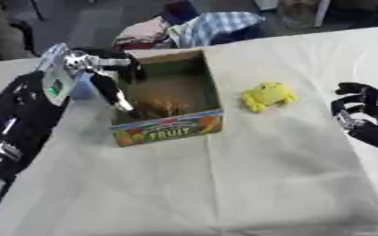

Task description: Pick up objects on the table and place them in the box.

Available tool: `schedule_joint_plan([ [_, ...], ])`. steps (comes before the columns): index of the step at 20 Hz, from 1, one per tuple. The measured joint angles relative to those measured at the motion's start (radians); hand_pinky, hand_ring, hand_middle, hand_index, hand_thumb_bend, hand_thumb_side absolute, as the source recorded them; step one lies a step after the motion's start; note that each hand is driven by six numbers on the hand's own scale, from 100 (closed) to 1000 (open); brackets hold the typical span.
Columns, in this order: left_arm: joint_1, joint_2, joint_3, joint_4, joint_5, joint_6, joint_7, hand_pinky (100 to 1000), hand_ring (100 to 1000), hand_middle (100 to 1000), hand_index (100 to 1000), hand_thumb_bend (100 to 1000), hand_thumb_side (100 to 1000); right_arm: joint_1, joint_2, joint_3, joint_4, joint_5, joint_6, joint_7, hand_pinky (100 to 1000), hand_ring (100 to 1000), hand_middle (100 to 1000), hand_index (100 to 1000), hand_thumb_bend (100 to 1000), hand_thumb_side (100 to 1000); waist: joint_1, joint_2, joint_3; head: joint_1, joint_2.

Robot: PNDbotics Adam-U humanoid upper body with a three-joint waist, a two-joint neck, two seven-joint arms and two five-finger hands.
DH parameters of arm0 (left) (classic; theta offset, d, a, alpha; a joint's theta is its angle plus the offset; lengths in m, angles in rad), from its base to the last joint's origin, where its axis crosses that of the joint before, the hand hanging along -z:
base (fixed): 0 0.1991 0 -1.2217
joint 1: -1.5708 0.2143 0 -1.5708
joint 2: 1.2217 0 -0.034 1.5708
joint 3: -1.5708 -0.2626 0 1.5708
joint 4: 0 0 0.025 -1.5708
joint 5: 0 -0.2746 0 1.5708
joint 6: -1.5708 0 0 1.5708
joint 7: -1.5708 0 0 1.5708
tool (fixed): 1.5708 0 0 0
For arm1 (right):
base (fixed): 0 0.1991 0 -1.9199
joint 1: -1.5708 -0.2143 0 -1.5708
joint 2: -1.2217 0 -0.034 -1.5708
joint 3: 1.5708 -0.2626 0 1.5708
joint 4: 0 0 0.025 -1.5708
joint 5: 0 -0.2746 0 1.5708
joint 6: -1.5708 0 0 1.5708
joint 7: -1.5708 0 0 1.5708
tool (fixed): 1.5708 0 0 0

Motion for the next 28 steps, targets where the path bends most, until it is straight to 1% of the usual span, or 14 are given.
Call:
schedule_joint_plan([
  [2, 0.000, 0.035, 0.008, -0.024, 0.002, 0.027, 0.019, 730, 662, 688, 787, 915, 405, 0.002, 0.000, -0.001, 0.000, 0.000, 0.000, 0.000, 669, 766, 769, 877, 181, 493, 0.000, 0.000, 0.003, -0.001, 0.000],
  [3, 0.001, 0.051, 0.018, -0.029, -0.015, 0.047, 0.049, 724, 660, 680, 777, 895, 390, 0.002, 0.000, -0.001, 0.000, 0.000, 0.000, -0.001, 669, 766, 769, 877, 180, 493, -0.001, 0.000, 0.004, -0.001, 0.000],
  [6, 0.012, 0.075, 0.040, -0.013, -0.133, 0.098, 0.178, 718, 664, 677, 768, 883, 353, 0.002, 0.000, -0.001, 0.000, 0.000, 0.001, -0.002, 669, 766, 769, 877, 180, 494, -0.005, 0.000, 0.004, -0.003, 0.000],
  [11, 0.021, 0.076, 0.091, 0.112, -0.357, 0.140, 0.382, 720, 672, 680, 763, 861, 331, 0.001, 0.000, -0.001, 0.000, 0.000, 0.001, -0.001, 670, 766, 769, 877, 178, 496, -0.015, 0.006, -0.007, -0.005, 0.000],
  [14, 0.025, 0.075, 0.127, 0.185, -0.434, 0.150, 0.470, 725, 676, 678, 761, 841, 319, 0.000, 0.000, 0.000, 0.000, -0.001, 0.000, 0.000, 670, 766, 769, 877, 177, 498, -0.019, 0.015, -0.019, -0.005, 0.000],
  [17, 0.030, 0.075, 0.155, 0.235, -0.461, 0.148, 0.523, 729, 679, 679, 761, 835, 319, -0.008, 0.000, 0.001, 0.000, -0.003, -0.001, 0.002, 670, 766, 769, 877, 175, 501, -0.019, 0.025, -0.035, -0.003, 0.000],
  [21, 0.037, 0.077, 0.180, 0.268, -0.466, 0.146, 0.558, 729, 674, 672, 757, 804, 308, -0.011, 0.000, 0.003, 0.000, -0.007, -0.002, 0.003, 670, 766, 769, 877, 172, 505, -0.019, 0.041, -0.057, -0.002, -0.001],
  [25, 0.042, 0.091, 0.198, 0.281, -0.465, 0.162, 0.586, 727, 667, 665, 752, 767, 295, -0.017, 0.000, 0.003, 0.000, -0.009, -0.002, 0.003, 670, 767, 769, 877, 169, 509, -0.019, 0.062, -0.077, 0.000, -0.003],
  [28, 0.047, 0.109, 0.210, 0.292, -0.464, 0.179, 0.602, 725, 661, 654, 744, 723, 267, -0.017, 0.000, 0.003, 0.000, -0.011, -0.002, 0.003, 670, 766, 769, 877, 166, 512, -0.020, 0.077, -0.087, 0.001, -0.011],
])
